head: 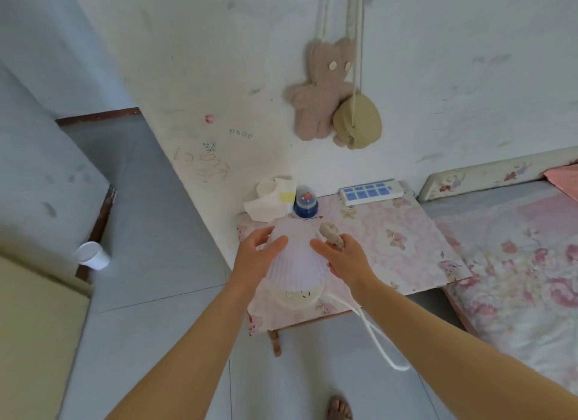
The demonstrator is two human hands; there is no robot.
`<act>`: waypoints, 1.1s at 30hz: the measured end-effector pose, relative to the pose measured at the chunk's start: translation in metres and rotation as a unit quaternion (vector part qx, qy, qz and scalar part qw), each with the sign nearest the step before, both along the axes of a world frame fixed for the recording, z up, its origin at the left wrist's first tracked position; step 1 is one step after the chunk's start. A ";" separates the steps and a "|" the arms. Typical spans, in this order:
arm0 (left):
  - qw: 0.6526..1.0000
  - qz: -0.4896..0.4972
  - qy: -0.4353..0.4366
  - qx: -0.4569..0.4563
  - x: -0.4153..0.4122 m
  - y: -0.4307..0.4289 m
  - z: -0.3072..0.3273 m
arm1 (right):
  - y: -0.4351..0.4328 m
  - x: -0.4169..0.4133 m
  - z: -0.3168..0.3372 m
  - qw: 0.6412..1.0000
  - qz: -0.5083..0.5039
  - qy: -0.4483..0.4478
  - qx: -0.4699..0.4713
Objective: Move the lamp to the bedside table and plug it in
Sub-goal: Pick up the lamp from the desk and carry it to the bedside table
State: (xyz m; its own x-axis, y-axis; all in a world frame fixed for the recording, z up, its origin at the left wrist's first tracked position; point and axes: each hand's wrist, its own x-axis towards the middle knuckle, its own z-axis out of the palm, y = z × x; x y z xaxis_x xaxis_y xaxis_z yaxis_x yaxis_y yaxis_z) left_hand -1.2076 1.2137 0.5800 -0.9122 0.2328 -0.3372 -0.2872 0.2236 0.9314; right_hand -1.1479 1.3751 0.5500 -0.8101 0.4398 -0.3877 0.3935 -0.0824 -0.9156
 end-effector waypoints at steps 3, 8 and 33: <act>0.999 0.026 -0.016 0.009 -0.029 0.018 -0.005 | 0.020 -0.037 -0.004 0.999 0.030 -0.009 0.008; 0.995 0.075 -0.055 0.027 -0.072 0.032 -0.020 | 0.043 -0.083 -0.013 0.998 0.063 -0.008 -0.012; 0.983 0.146 -0.106 -0.027 -0.213 0.045 -0.103 | 0.050 -0.241 -0.087 0.985 0.134 -0.094 -0.058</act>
State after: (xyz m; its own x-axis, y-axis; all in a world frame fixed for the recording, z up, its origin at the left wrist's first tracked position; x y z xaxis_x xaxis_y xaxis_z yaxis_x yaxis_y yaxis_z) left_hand -1.4208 1.2586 0.4766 -0.8457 -0.0526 -0.5310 -0.5324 0.1503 0.8331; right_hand -1.3893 1.4249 0.4627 -0.7997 0.1641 -0.5776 0.5777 -0.0518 -0.8146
